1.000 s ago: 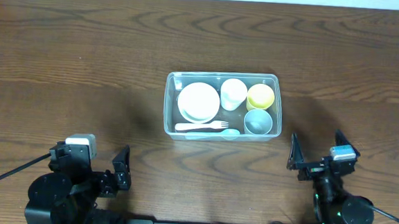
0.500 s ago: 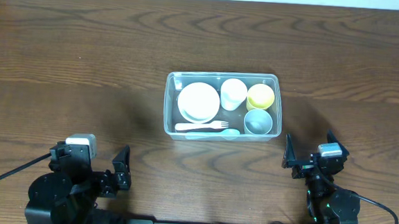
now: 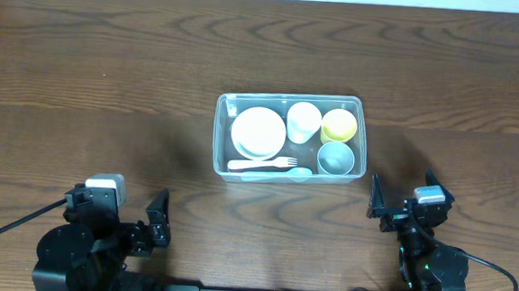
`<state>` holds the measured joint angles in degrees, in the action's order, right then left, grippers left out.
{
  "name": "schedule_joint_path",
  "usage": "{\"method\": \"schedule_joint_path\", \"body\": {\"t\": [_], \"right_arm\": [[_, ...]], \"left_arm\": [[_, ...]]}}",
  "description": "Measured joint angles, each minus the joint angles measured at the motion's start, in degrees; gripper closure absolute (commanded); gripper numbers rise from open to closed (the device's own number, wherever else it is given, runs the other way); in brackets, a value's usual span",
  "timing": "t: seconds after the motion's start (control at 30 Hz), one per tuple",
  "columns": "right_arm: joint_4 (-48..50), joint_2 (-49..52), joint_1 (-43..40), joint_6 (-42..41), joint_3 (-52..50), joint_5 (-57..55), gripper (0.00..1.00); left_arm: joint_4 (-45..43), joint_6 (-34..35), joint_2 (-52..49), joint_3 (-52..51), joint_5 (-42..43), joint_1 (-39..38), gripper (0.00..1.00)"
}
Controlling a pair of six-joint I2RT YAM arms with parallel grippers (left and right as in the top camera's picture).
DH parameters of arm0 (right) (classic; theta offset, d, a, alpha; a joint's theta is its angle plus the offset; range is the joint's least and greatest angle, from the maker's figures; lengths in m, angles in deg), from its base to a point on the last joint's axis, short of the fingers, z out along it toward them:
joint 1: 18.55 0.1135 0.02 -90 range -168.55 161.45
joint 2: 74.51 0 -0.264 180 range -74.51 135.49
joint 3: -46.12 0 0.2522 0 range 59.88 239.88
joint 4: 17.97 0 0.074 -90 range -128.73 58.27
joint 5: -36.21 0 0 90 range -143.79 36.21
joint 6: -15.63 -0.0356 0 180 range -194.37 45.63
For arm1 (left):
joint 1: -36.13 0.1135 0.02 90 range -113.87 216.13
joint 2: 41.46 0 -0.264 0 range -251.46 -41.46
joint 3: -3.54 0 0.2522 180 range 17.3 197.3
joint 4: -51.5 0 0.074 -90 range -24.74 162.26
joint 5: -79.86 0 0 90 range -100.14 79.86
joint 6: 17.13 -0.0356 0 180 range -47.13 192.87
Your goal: Pack container
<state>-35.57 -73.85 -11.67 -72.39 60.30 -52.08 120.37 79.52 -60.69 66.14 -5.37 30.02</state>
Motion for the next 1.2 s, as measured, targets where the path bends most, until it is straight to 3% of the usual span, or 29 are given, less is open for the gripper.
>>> {"method": "schedule_joint_path", "body": {"t": [0.4,0.6,0.87,1.1,1.2], "right_arm": [[0.0,0.0,0.0,0.0,0.0,0.0,0.01],[0.0,0.0,0.0,0.0,0.0,-0.1,0.01],[0.0,0.0,0.0,0.0,0.0,-0.2,0.01],[0.0,0.0,0.0,0.0,0.0,-0.2,0.01],[0.0,0.0,0.0,0.0,0.0,-0.2,0.01]], "left_arm": [[3.2,-0.3,0.4,-1.2,0.0,0.3,0.02],[-0.7,-0.5,8.1,-13.2,0.0,4.4,0.02],[-25.2,-3.5,17.5,-32.5,0.0,4.5,0.02],[-48.3,-5.2,18.6,-45.0,-0.7,4.5,0.02],[-53.0,-5.6,18.7,-47.2,-1.2,4.5,0.02]]}}
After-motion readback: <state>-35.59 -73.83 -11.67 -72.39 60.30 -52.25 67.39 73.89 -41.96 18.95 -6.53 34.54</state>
